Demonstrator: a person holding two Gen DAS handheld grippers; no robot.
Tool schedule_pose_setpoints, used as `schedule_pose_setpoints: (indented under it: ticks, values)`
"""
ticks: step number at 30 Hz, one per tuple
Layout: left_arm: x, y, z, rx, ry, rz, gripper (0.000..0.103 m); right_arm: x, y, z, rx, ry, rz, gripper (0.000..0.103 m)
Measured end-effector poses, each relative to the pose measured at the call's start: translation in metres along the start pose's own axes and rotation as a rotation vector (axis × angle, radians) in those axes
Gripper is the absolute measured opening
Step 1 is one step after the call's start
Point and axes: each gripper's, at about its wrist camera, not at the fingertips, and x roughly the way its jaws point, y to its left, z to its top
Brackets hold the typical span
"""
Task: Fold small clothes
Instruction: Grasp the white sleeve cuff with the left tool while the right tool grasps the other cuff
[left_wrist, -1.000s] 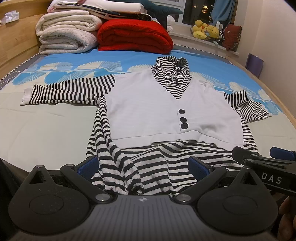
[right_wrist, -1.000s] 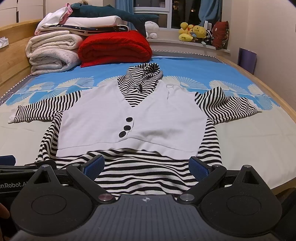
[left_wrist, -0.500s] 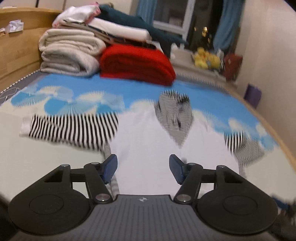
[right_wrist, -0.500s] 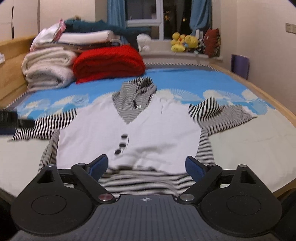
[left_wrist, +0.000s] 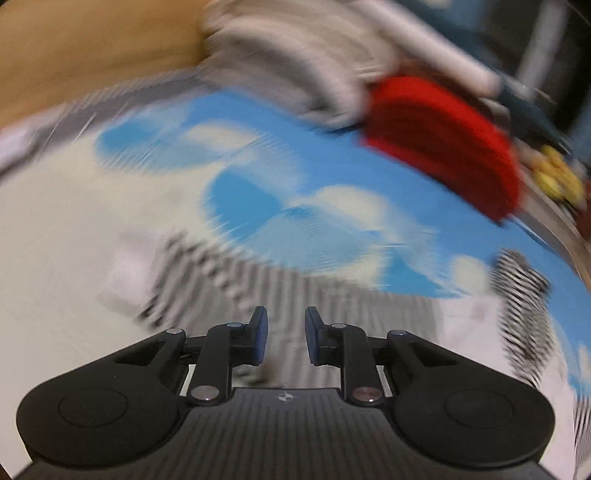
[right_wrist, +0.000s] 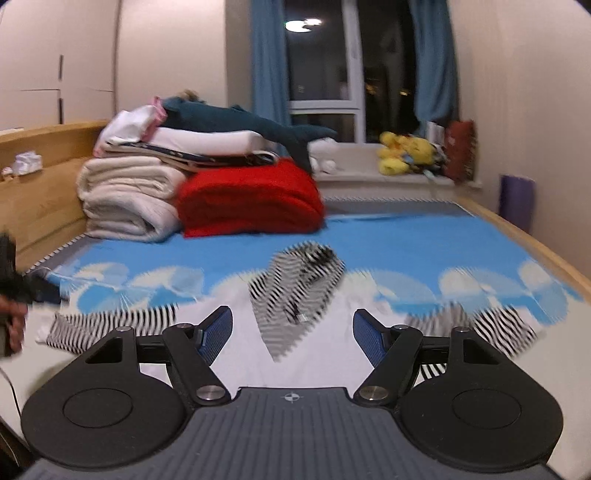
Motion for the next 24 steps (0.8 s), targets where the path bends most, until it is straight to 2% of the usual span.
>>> schedule_pose_setpoints:
  ticks: [2, 4, 5, 8, 11, 12, 13, 14, 15, 18, 20, 22, 24]
  values:
    - [0.02, 0.039, 0.009, -0.134, 0.056, 0.044, 0.025, 0.029, -0.001, 0.021, -0.011, 0.006, 0.026, 0.074]
    - [0.03, 0.067, 0.017, -0.219, 0.058, 0.065, 0.048, 0.057, -0.001, 0.037, -0.029, 0.005, 0.028, 0.074]
    - [0.034, 0.08, 0.019, -0.258, 0.056, 0.076, 0.051, 0.071, -0.001, 0.044, -0.033, 0.006, 0.03, 0.074]
    - [0.049, 0.111, 0.018, -0.385, 0.097, 0.112, 0.053, 0.115, -0.006, 0.056, -0.025, 0.013, 0.037, 0.074]
    - [0.056, 0.128, 0.018, -0.461, 0.113, 0.106, 0.052, 0.149, -0.016, 0.046, 0.029, 0.046, 0.025, 0.074]
    - [0.057, 0.13, 0.02, -0.456, 0.104, 0.108, 0.05, 0.159, -0.019, 0.04, 0.058, 0.081, 0.019, 0.074]
    - [0.058, 0.128, 0.023, -0.442, 0.096, 0.108, 0.035, 0.169, -0.022, 0.038, 0.086, 0.123, 0.003, 0.074]
    - [0.059, 0.125, 0.026, -0.427, 0.095, 0.095, 0.027, 0.176, -0.025, 0.037, 0.107, 0.15, -0.002, 0.074]
    - [0.06, 0.123, 0.028, -0.414, 0.092, 0.091, 0.009, 0.181, -0.024, 0.036, 0.117, 0.159, 0.008, 0.074]
    - [0.045, 0.105, 0.038, -0.377, 0.025, 0.207, 0.008, 0.189, -0.032, 0.039, 0.132, 0.147, 0.011, 0.074]
    - [0.031, 0.07, 0.046, -0.327, -0.047, 0.219, 0.007, 0.192, -0.04, 0.041, 0.143, 0.156, -0.012, 0.073]
    - [-0.003, 0.014, 0.052, -0.201, -0.162, 0.151, 0.007, 0.195, -0.05, 0.042, 0.16, 0.168, -0.046, 0.071]
    - [-0.033, -0.047, 0.046, -0.087, -0.241, 0.011, 0.007, 0.196, -0.059, 0.041, 0.175, 0.183, -0.075, 0.067]
